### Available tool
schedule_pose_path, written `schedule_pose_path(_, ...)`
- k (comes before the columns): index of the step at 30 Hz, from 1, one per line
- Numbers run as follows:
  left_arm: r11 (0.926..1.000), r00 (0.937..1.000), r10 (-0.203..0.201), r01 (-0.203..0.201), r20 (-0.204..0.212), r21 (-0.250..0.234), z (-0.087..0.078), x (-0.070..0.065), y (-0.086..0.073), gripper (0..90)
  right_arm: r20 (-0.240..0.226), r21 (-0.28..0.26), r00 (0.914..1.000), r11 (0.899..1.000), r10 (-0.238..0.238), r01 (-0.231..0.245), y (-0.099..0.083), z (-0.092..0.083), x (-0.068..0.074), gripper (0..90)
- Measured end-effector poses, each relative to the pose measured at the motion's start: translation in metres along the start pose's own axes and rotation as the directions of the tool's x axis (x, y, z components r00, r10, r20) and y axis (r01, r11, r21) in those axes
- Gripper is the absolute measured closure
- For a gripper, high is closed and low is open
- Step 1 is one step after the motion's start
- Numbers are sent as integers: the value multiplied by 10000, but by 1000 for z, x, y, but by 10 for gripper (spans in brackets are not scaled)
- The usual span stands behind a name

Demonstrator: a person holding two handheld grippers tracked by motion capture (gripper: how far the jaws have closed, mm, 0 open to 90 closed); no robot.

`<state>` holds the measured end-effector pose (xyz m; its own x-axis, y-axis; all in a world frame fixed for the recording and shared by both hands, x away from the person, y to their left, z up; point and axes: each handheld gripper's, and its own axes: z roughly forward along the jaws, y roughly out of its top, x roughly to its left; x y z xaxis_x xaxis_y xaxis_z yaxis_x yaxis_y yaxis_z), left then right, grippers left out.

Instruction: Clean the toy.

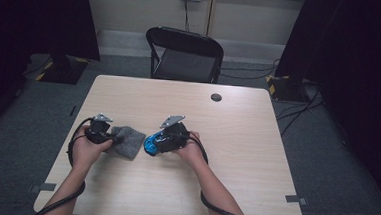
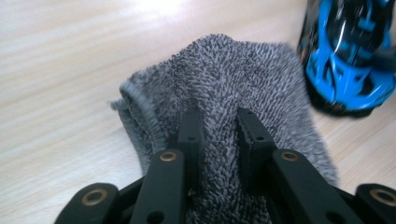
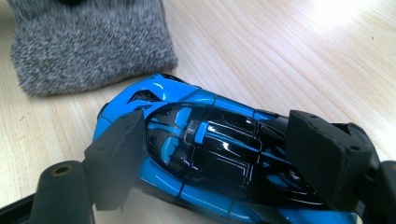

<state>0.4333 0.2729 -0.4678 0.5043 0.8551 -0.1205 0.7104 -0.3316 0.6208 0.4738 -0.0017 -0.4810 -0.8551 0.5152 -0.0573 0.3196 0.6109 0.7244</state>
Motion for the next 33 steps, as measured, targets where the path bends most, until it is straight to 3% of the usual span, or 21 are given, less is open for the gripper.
schedule_pose_path(5, 9931, 9950, 992, -982, -123, 636, 6, -14, 4, 737, 17, 28, 10000, 10000, -4, 3, 0, 0, 0, 206)
schedule_pose_path(19, 9925, 9934, 928, -977, 672, 738, 4, -26, -4, 738, 32, 19, 10000, 10000, 2, -2, 0, 0, 1, 206)
schedule_pose_path(28, 9813, 9819, 1538, -1648, 1102, 995, 1, -46, -8, 739, 29, 34, 10000, 10000, -4, 4, 0, 0, 0, 206)
schedule_pose_path(33, 9801, 9773, 1562, -1714, 1432, 1005, -1, -57, -11, 739, 31, 24, 10000, 10000, -14, 14, 0, 0, 0, 206)
